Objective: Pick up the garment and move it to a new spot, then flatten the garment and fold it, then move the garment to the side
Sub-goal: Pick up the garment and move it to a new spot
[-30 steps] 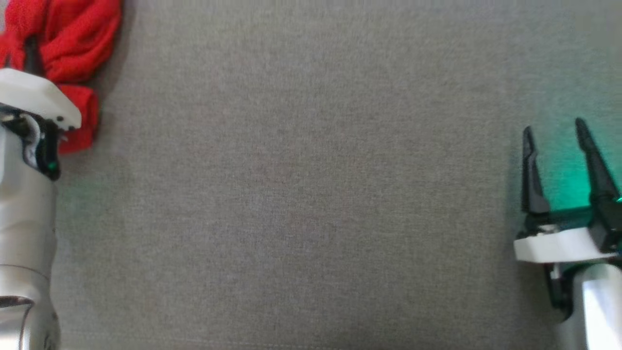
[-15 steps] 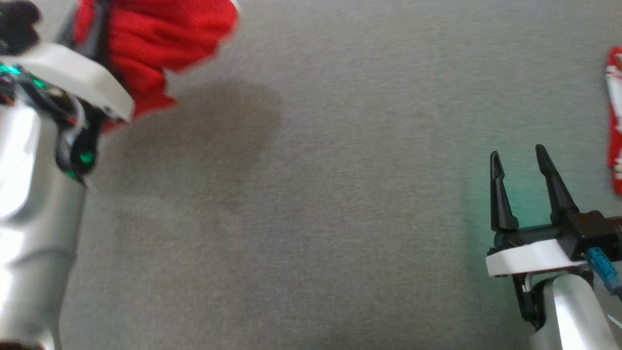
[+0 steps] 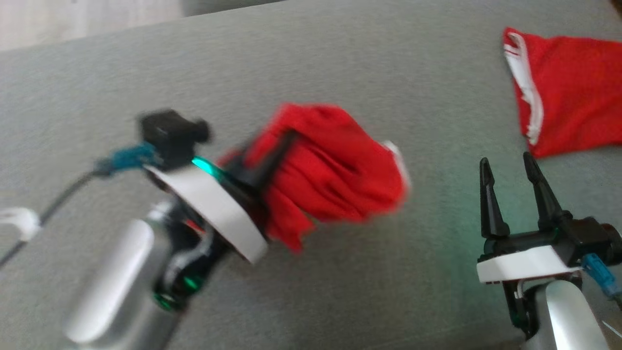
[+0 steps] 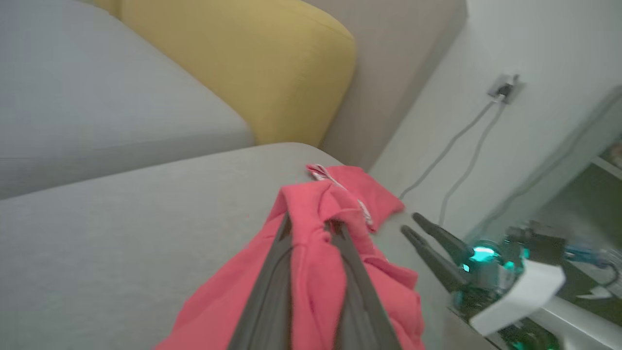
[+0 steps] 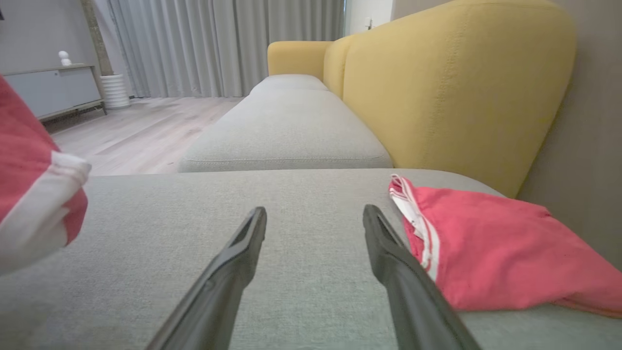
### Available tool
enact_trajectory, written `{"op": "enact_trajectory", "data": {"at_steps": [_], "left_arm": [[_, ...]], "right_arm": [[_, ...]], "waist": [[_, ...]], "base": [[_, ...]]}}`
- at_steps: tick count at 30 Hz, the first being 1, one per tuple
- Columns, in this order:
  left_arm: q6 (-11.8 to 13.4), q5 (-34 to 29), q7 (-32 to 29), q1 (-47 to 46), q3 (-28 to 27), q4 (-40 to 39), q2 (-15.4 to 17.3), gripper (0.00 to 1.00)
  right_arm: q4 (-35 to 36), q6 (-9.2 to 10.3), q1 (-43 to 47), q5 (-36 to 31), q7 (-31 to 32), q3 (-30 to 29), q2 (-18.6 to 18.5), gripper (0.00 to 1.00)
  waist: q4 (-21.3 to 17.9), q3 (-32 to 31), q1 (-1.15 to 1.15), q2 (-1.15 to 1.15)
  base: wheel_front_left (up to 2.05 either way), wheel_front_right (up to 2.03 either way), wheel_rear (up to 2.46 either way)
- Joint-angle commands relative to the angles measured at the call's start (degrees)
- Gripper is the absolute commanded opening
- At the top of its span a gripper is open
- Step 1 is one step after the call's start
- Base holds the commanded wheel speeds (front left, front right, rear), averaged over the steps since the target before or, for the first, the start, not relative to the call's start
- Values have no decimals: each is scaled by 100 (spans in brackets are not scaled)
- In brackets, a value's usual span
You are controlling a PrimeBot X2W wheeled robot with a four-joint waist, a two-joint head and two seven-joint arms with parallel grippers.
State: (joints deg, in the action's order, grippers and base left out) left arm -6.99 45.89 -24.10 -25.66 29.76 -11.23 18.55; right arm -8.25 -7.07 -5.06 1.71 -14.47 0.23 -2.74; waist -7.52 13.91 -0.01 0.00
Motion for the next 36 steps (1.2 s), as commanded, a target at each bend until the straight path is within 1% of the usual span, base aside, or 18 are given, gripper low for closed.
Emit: {"op": "enact_trajectory", "data": {"at_steps": [1,5,7,8,12,17,20,21,24,25,26,27,28,31,34,35,36], "left_arm": [[22,57,-63,-171,-92,-343,24,0],[20,251,-156,-11,229,-278,-226,0],[56,669,-171,102,213,-4,-478,0],[46,810,-184,96,201,151,-527,0],[-3,920,-29,-76,158,987,-519,0],[-30,359,622,-503,164,2314,-371,0],[-34,-162,1160,-805,253,3066,-293,0],[-35,-288,1342,-885,280,3297,-311,0],[-39,-381,1811,-1070,277,3901,-456,0],[-39,-509,1983,-1150,315,4073,-455,2],[-40,-636,2132,-1220,374,4234,-458,23],[-40,-717,2290,-1271,408,4380,-487,63],[-41,-774,2450,-1310,426,4505,-524,100],[-43,-809,2824,-1344,473,4751,-616,100],[-34,-903,3347,-1307,441,4829,-588,100],[3,-925,3516,-1264,403,4820,-582,100],[3,-925,3516,-1264,403,4820,-582,100]], "right_arm": [[184,-42,-42,49,-52,158,-14,100],[188,-42,-35,104,-52,253,-14,100],[187,-42,-37,119,-52,292,-14,100],[187,-42,-39,124,-52,314,-14,100],[182,-42,-33,136,-52,380,-14,100],[185,-42,-39,179,-52,470,-14,100],[193,-42,-49,216,-52,490,-14,100],[192,-42,-44,222,-52,479,-14,100],[161,-42,-35,198,-52,459,-14,100],[154,-42,-39,188,-52,460,-14,100],[154,-42,-48,180,-52,453,-14,100],[158,-42,-54,173,-52,433,-14,100],[158,-42,-54,167,-52,411,-14,100],[154,-42,-42,147,-52,355,-14,100],[185,-42,-43,144,-52,268,-14,100],[197,-42,-38,136,-52,223,-14,100],[197,-42,-38,136,-52,223,-14,100]], "waist": [[-222,50,1,0],[-467,80,1,0],[-569,83,1,0],[-619,88,1,0],[-774,125,1,0],[-913,186,1,0],[-956,223,1,0],[-962,226,1,0],[-966,217,1,0],[-964,217,1,0],[-957,214,1,0],[-942,197,1,0],[-927,181,1,0],[-874,110,1,0],[-797,16,1,0],[-761,-19,1,0],[-761,-19,1,0]], "base": [[0,0,0],[0,0,0],[0,0,0],[0,0,0],[0,0,0],[0,0,0],[0,0,0],[0,0,0],[0,0,0],[0,0,0],[0,0,0],[0,0,0],[0,0,0],[0,0,0],[0,0,0],[0,0,0],[0,0,0]]}}
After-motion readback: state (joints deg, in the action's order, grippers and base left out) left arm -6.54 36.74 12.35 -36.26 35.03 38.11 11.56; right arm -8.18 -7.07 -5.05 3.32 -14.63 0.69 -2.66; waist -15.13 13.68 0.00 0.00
